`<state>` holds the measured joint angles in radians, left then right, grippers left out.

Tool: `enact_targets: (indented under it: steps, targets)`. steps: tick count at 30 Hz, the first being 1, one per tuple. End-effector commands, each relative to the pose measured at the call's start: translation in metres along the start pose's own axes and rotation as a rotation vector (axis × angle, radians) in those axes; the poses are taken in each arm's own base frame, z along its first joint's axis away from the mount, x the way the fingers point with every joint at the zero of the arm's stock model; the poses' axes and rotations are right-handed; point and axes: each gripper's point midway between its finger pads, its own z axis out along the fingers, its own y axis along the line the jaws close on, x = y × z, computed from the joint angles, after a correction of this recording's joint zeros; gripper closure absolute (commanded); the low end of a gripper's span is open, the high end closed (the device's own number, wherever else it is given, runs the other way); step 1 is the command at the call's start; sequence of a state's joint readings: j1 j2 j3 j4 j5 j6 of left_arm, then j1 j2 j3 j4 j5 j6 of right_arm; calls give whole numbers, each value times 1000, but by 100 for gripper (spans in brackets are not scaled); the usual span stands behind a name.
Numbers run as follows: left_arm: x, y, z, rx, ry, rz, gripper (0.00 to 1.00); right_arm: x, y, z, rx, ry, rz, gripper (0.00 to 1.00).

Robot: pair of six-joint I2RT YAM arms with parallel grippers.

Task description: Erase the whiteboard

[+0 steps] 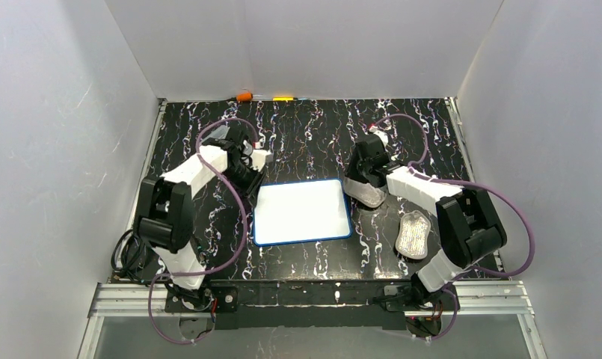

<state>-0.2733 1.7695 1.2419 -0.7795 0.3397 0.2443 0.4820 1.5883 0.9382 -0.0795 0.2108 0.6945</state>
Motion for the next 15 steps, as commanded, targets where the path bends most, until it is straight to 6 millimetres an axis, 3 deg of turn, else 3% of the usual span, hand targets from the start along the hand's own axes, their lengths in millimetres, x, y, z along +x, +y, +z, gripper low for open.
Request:
enact_targets:
  steps: [1,2,4,5,8,10,12,15]
  targets:
    - [28,-34,-11,54,31,194,69,-7,3,0,14,-10,-21,61]
    - [32,-38,-10,60,34,221,66,-9,8,0,-9,-19,-14,56]
    - [40,-47,-8,67,46,276,60,-9,15,0,-33,-20,-17,34]
    - [44,-53,-7,70,44,311,59,-10,18,0,-33,-15,-27,29]
    - [55,-63,-3,57,50,401,57,-12,35,2,-59,-13,-80,27]
    - [62,-69,-1,25,44,487,56,-10,59,4,-141,-4,-127,26]
    - [68,-74,2,-13,36,587,55,1,86,11,-241,50,-183,25]
    - [76,-80,8,-60,43,713,53,26,103,40,-262,172,-285,25]
